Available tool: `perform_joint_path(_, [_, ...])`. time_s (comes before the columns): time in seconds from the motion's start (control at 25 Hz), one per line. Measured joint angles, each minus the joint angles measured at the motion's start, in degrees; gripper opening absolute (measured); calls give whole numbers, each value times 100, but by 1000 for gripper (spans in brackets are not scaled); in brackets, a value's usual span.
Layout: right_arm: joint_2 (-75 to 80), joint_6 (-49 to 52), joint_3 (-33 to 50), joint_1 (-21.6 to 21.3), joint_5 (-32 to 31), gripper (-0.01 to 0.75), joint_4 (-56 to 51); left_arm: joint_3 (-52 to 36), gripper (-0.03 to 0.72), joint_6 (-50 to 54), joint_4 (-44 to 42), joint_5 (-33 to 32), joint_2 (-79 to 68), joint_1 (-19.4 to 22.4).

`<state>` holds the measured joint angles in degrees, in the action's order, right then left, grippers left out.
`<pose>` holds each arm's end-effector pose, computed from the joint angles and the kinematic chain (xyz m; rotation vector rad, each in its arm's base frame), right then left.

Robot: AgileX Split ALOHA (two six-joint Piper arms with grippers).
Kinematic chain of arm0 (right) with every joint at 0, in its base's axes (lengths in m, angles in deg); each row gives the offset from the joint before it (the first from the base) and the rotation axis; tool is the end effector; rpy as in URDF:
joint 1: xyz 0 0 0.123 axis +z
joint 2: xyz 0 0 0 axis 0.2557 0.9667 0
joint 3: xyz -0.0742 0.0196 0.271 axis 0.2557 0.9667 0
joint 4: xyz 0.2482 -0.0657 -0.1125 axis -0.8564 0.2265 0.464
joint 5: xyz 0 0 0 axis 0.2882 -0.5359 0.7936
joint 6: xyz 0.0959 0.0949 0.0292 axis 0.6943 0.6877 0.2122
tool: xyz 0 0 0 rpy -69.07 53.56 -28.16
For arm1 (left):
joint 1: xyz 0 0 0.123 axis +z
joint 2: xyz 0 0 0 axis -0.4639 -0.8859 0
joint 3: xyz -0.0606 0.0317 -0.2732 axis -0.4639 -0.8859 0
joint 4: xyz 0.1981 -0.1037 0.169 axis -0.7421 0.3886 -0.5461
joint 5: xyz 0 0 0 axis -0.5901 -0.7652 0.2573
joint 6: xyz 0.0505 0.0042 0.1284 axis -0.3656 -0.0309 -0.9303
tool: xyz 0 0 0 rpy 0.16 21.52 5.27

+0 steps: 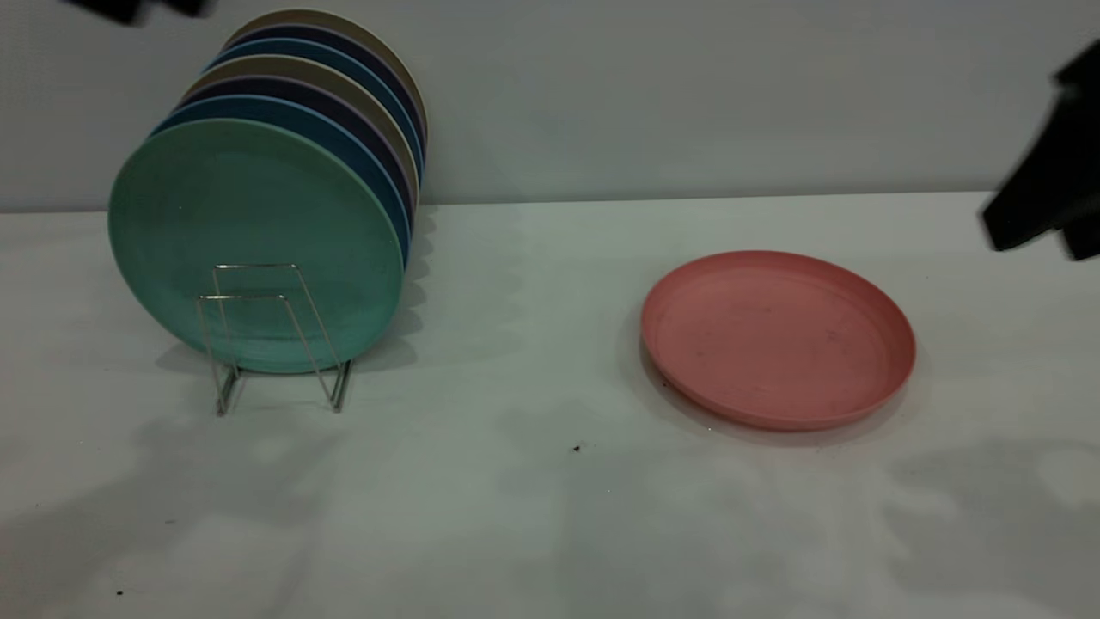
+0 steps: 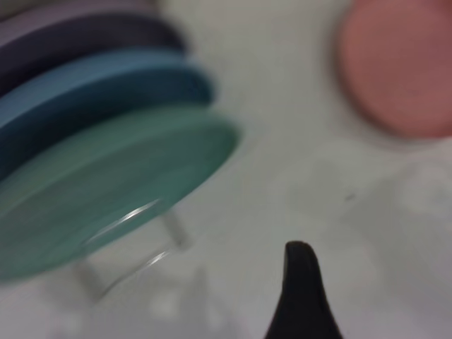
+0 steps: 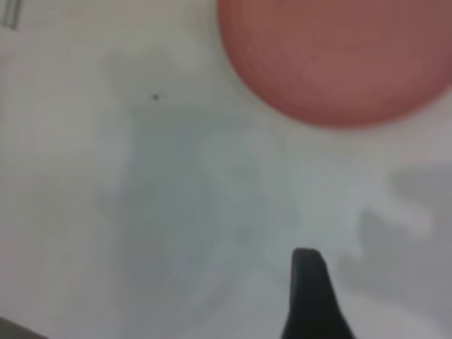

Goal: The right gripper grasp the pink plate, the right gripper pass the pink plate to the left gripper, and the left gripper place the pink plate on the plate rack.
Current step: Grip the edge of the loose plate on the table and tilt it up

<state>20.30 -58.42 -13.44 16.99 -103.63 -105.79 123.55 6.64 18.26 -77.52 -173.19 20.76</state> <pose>0.3241 0.0636 0.1497 -0.2167 2.5835 0.5012 0.3857 -0.0967 0.2451 0.4802 2.3370 -0.4326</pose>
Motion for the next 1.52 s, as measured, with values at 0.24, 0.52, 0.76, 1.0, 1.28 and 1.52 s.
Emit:
perform_joint_path(0.24, [1435, -852, -868, -652, -247, 500, -1020, 539, 563, -74, 202, 153, -1115, -772])
perform_joint_path(0.52, [3051, -1406, -1799, -1294, -801, 500, -1715, 876, 563, -74, 431, 588, -2415, -1402])
perform_joint_path(0.76, [4186, -1478, -2524, -1307, -959, 500, -1778, 1041, 563, -74, 655, 649, -2864, -1615])
perform_joint_path(1.0, [4868, -1461, -3066, -1307, -1017, 500, -1922, 1071, 563, -79, 655, 649, -2864, -1627])
perform_joint_path(1.28, [5294, -1461, -3384, -1302, -1024, 491, -2235, 1079, 563, -85, 655, 576, -2864, -1627])
perform_joint_path(1.52, [5499, -1461, -3577, -1239, -1047, 396, -2341, 1079, 563, -91, 655, 565, -2864, -1627])
